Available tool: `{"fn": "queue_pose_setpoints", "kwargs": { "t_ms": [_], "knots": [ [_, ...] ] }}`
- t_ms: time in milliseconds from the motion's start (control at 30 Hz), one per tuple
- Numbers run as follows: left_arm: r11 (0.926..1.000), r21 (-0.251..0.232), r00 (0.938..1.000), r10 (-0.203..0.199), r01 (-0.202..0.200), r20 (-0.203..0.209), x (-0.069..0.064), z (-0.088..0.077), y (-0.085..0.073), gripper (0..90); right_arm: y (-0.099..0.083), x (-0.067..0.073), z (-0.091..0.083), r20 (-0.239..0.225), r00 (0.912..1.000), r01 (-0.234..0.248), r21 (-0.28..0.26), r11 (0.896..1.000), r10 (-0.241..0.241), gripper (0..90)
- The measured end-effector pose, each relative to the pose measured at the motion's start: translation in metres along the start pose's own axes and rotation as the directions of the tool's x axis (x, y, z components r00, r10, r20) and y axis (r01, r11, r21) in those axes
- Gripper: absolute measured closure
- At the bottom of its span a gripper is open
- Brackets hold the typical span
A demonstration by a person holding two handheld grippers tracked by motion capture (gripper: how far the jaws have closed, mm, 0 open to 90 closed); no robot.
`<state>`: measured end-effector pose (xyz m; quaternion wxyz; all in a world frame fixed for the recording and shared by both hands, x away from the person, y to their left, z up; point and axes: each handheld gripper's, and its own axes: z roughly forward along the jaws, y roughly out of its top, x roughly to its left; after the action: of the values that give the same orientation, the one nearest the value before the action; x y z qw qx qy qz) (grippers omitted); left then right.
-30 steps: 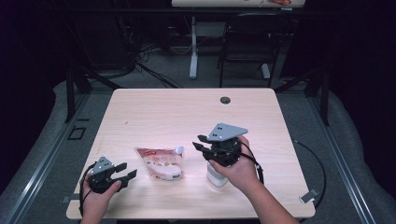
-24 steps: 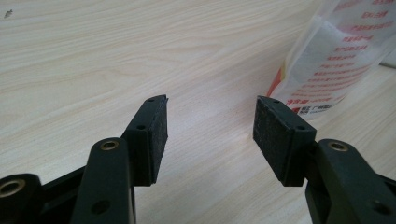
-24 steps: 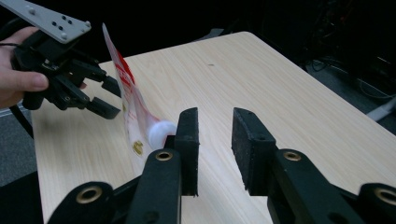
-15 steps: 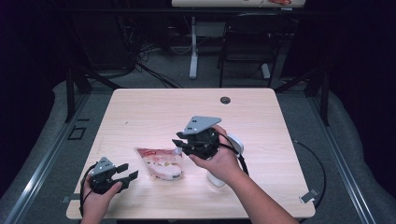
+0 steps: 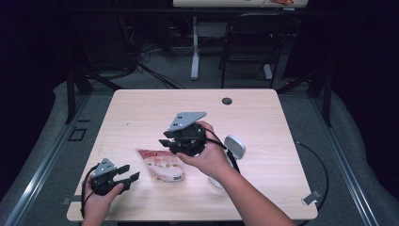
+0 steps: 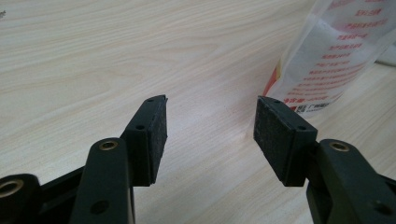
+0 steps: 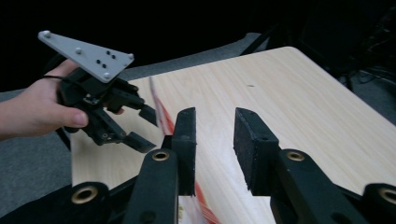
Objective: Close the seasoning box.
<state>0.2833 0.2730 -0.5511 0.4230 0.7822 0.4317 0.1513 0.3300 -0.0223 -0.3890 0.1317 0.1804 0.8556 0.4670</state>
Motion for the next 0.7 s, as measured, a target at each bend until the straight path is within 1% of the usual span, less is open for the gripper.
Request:
{"fn": "queue_pose_setpoints", "kwargs": {
  "t_ms": [33, 133, 300, 333, 467, 533, 600, 633, 700],
  "knots": [
    [1.0, -0.007, 1.0, 0.0, 0.0, -0.002, 0.0, 0.0, 0.0, 44.6, 0.0, 0.002, 0.004, -0.018, 0.9998, 0.006, 0.004, 1.0, -0.006, 69.2],
    [1.0, -0.006, 1.0, 0.001, -0.001, -0.001, 0.0, 0.001, 0.0, 44.8, 0.0, 0.007, 0.009, -0.037, 0.9992, 0.017, 0.017, 1.0, -0.016, 68.4],
    [1.0, -0.006, 1.0, 0.005, -0.005, 0.005, 0.0, 0.0, 0.0, 45.4, 0.001, 0.011, 0.014, -0.048, 0.9985, 0.027, 0.02, 0.999, -0.026, 67.8],
    [1.0, -0.006, 1.0, 0.004, -0.004, 0.008, 0.0, 0.0, 0.0, 45.6, 0.001, 0.011, 0.016, -0.045, 0.9984, 0.036, 0.031, 0.999, -0.034, 68.0],
    [1.0, -0.004, 0.9999, 0.007, -0.007, 0.012, -0.001, 0.001, 0.0, 45.8, 0.0, 0.014, 0.023, -0.06, 0.9971, 0.05, 0.067, 0.997, -0.046, 68.5],
    [1.0, -0.007, 0.9999, 0.004, -0.004, 0.016, -0.001, 0.001, 0.0, 45.8, 0.0, 0.016, 0.026, -0.06, 0.9968, 0.059, 0.085, 0.995, -0.054, 69.0],
    [0.9999, -0.009, 0.9997, 0.008, -0.008, 0.021, -0.001, 0.001, 0.0, 45.6, -0.001, 0.017, 0.03, -0.059, 0.9968, 0.06, 0.101, 0.993, -0.054, 70.6],
    [0.9999, -0.013, 0.9997, 0.011, -0.011, 0.023, -0.002, 0.002, 0.0, 45.4, -0.001, 0.017, 0.032, -0.054, 0.9966, 0.067, 0.115, 0.991, -0.062, 71.7],
    [0.9995, -0.022, 0.9992, 0.022, -0.021, 0.035, -0.003, 0.003, 0.001, 44.6, -0.001, 0.018, 0.035, -0.059, 0.9957, 0.078, 0.137, 0.987, -0.071, 75.1]
  ]
}}
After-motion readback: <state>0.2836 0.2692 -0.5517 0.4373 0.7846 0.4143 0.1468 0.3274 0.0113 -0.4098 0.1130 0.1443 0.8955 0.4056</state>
